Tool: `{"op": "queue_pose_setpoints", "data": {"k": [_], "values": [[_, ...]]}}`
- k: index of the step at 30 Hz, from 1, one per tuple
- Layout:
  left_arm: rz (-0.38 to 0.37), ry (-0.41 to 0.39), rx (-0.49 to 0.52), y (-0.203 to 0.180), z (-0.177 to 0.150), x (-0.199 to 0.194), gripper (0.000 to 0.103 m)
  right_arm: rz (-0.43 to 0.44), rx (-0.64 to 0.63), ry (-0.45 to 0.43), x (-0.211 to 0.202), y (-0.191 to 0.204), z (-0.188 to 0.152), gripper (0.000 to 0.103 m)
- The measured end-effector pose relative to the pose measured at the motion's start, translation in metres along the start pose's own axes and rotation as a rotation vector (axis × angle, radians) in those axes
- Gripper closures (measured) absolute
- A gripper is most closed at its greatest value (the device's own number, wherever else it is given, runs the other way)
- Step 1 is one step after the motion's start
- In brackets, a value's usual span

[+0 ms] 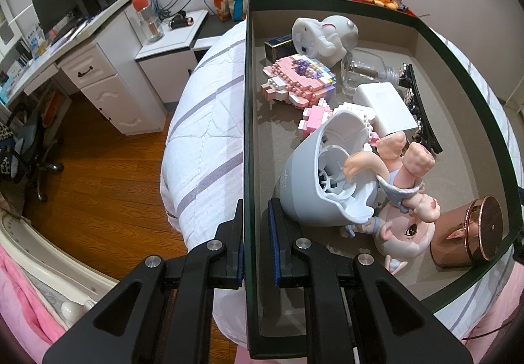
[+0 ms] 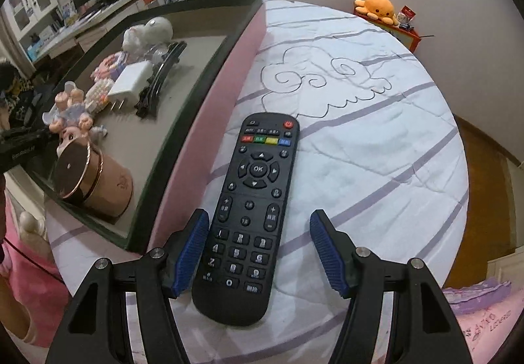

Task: Organize rigid objects
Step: 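Grasp the black TV remote on the bed with the right gripper, then carry the remote into the box and release it beside the hair clip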

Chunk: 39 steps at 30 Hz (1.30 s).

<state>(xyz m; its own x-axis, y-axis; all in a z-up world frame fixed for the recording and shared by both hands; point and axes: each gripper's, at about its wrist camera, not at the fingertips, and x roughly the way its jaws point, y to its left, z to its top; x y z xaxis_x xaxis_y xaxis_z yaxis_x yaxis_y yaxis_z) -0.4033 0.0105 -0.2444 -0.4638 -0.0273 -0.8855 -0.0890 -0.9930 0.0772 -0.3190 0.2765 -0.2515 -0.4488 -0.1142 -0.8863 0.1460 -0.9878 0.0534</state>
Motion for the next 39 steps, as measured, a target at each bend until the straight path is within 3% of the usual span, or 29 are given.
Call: {"op": "queue_pose_setpoints", "data": {"k": [9, 13, 20, 21, 23, 39], "values": [[-0.002, 0.001, 0.002, 0.001, 0.001, 0.001, 0.093, -0.061, 0.005, 0.013, 0.005, -0.017, 0.005, 0.037], [-0.002, 0.000, 0.001, 0.001, 0.001, 0.001, 0.093, -0.016, -0.017, 0.030, 0.009, -0.027, 0.013, 0.035], [-0.002, 0.000, 0.000, 0.002, 0.001, 0.001, 0.093, -0.025, -0.077, 0.030, 0.023, -0.023, 0.029, 0.034], [-0.003, 0.000, -0.001, 0.001, 0.001, 0.001, 0.093, -0.025, -0.077, 0.023, 0.023, -0.023, 0.030, 0.036], [-0.002, 0.000, 0.002, 0.001, 0.000, 0.001, 0.093, -0.030, -0.090, 0.003, 0.020, -0.020, 0.031, 0.058], [-0.004, 0.000, -0.001, 0.000, -0.001, 0.000, 0.093, -0.004, 0.004, -0.134, -0.009, -0.028, 0.055, 0.059]]}}
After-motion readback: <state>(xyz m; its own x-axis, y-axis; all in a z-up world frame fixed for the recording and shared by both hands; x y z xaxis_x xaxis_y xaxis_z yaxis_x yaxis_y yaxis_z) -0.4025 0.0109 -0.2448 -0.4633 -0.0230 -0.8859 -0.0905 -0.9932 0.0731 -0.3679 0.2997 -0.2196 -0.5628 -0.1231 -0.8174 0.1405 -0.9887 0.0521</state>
